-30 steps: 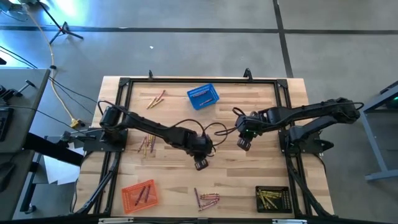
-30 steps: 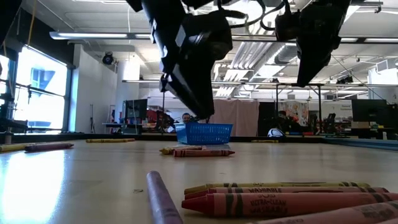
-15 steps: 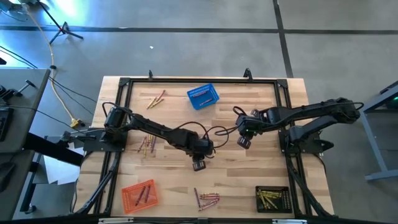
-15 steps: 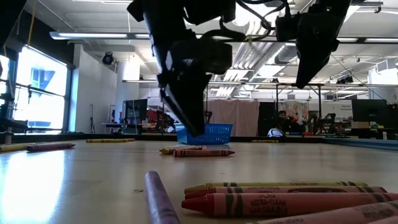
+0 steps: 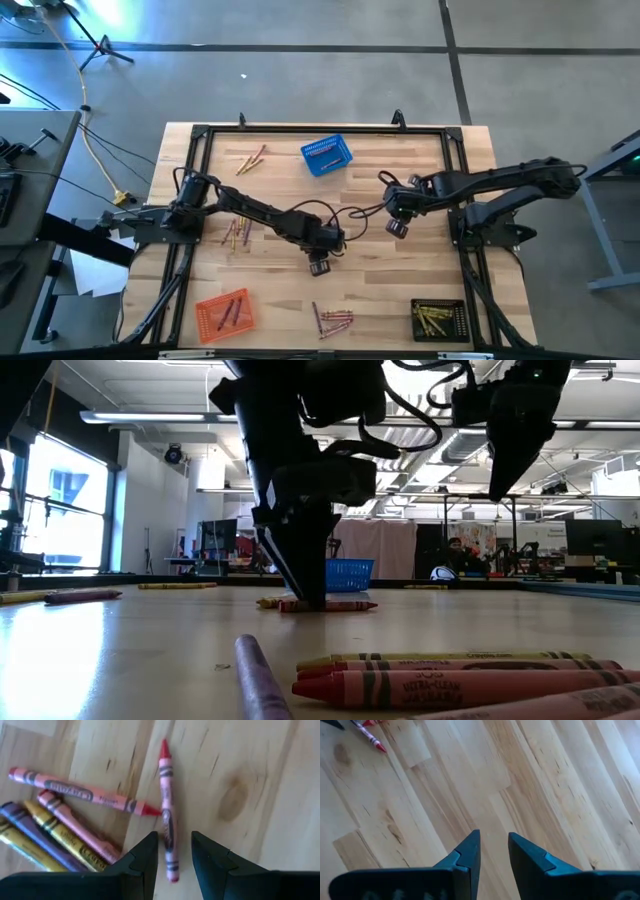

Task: Sort crayons
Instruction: Put the red crayon into the blue bin

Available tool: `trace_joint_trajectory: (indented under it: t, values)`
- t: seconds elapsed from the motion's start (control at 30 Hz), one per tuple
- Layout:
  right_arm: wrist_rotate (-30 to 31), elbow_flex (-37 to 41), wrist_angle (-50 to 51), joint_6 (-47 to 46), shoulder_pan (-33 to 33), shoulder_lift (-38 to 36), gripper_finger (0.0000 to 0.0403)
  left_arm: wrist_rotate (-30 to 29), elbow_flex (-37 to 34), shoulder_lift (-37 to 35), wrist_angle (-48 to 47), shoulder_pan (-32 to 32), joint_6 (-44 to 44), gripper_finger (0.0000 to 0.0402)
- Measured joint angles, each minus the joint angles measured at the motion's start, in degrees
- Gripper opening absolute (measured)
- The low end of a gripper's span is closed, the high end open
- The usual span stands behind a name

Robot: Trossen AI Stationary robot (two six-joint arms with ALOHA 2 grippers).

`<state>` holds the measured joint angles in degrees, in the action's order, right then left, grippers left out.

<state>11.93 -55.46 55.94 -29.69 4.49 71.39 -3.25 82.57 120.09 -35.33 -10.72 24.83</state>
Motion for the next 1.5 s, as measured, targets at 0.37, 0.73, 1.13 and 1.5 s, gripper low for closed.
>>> trace_joint_trajectory:
  t: [0.37,0.73,1.13,1.5]
  values:
    - [-0.06,0.02,0.60,-0.02,0.00,-8.32,0.0084,-0.24,0.24,1.50,-0.29,0.00,-0.01,0.0095]
    - [4.30,0.02,0.52,-1.33,-0.01,-18.76,0.0084,3.45,0.15,1.64,-0.61,0.26,2.03,0.0006]
    - [7.60,0.02,2.21,-1.33,-0.02,-23.56,0.0084,8.61,6.35,2.48,-1.13,-0.26,-7.12,0.0002]
    - [10.11,0.02,4.47,-1.33,-0.02,-23.43,0.0084,-6.99,21.32,2.10,-15.70,4.24,-20.49,0.0001]
